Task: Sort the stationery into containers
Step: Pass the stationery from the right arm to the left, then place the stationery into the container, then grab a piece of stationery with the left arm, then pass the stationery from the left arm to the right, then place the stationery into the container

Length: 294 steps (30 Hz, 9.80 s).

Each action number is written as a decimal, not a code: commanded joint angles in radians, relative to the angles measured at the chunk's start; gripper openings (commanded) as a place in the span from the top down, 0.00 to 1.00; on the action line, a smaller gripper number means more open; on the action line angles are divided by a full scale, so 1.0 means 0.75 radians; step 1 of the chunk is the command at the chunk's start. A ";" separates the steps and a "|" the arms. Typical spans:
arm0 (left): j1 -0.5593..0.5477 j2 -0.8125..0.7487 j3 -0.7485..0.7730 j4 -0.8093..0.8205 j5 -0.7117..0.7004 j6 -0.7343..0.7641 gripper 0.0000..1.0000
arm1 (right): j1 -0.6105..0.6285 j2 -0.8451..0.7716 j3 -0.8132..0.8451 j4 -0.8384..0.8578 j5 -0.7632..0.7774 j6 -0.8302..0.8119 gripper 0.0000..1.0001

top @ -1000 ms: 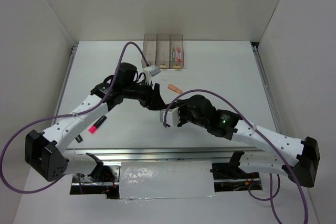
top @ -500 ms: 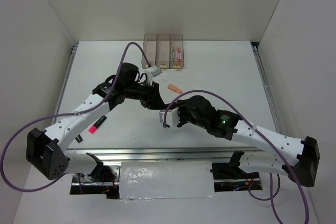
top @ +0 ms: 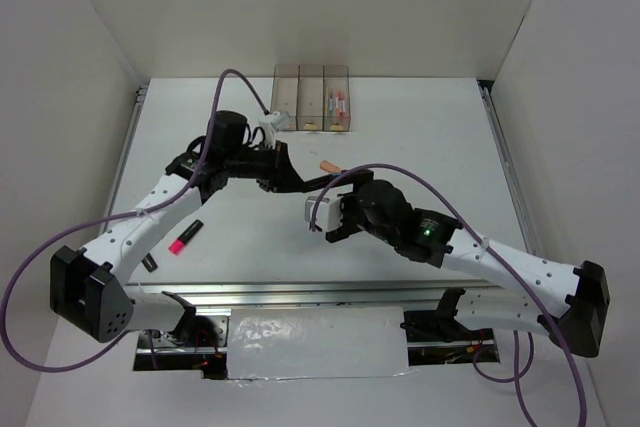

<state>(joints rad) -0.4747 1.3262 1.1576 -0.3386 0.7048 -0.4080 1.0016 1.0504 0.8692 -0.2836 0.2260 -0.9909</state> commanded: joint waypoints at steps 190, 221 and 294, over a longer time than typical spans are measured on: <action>-0.283 0.347 0.267 -1.189 0.590 1.231 1.00 | 0.509 -0.462 -0.237 -0.131 -0.340 -0.027 0.50; 0.548 -0.169 0.134 -0.279 0.190 0.373 0.01 | 0.361 -0.376 -0.290 0.101 -0.338 0.046 1.00; 1.498 -0.378 -0.110 -0.688 -0.700 0.663 0.22 | -0.656 1.369 1.412 0.233 -0.172 1.653 0.26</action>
<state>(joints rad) 0.6064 0.9802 1.0283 -0.7967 0.3195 0.1017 0.5018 2.2726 1.9736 -0.1280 0.1265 0.2932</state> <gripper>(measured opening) 0.783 0.748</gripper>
